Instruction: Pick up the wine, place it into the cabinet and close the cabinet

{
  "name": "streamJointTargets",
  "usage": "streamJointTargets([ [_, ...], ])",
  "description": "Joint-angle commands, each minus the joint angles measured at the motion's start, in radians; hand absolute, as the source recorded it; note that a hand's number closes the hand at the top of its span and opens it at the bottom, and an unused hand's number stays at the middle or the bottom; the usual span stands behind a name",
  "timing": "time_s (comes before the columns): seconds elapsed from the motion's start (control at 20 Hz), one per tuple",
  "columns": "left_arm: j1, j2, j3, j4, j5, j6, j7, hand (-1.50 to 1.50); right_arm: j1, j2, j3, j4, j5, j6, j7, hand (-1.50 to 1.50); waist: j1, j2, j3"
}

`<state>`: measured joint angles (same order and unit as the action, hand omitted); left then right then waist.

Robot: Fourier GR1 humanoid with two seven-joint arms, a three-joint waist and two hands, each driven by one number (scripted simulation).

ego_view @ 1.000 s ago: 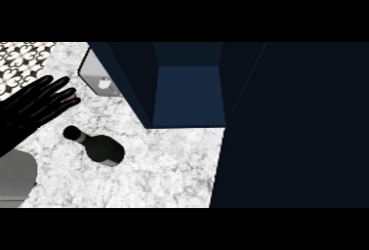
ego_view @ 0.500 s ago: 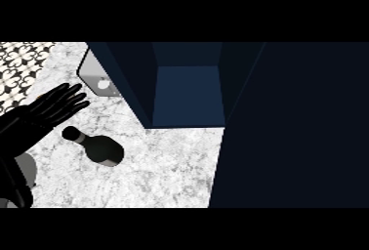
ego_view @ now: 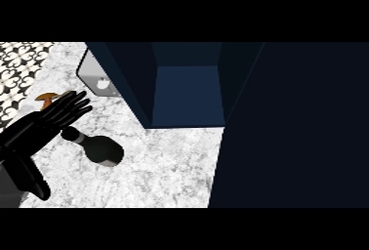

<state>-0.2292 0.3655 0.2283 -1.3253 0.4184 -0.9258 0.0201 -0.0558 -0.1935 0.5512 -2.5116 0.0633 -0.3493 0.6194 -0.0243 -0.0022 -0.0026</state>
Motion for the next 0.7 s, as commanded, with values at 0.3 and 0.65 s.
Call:
streamJointTargets([
  [0.3,-0.037,0.001,-0.007,0.254,-0.302,-0.059,-0.295,-1.50,0.011,-0.053,-0.012,-0.183,0.062,-0.023,0.076,-1.50,-0.004,0.003,0.000],
  [0.65,-0.096,-0.009,-0.043,0.391,-0.401,0.017,-0.408,-1.50,-0.006,-0.082,0.052,-0.201,0.100,-0.050,0.101,-1.50,-0.011,0.002,-0.001],
])
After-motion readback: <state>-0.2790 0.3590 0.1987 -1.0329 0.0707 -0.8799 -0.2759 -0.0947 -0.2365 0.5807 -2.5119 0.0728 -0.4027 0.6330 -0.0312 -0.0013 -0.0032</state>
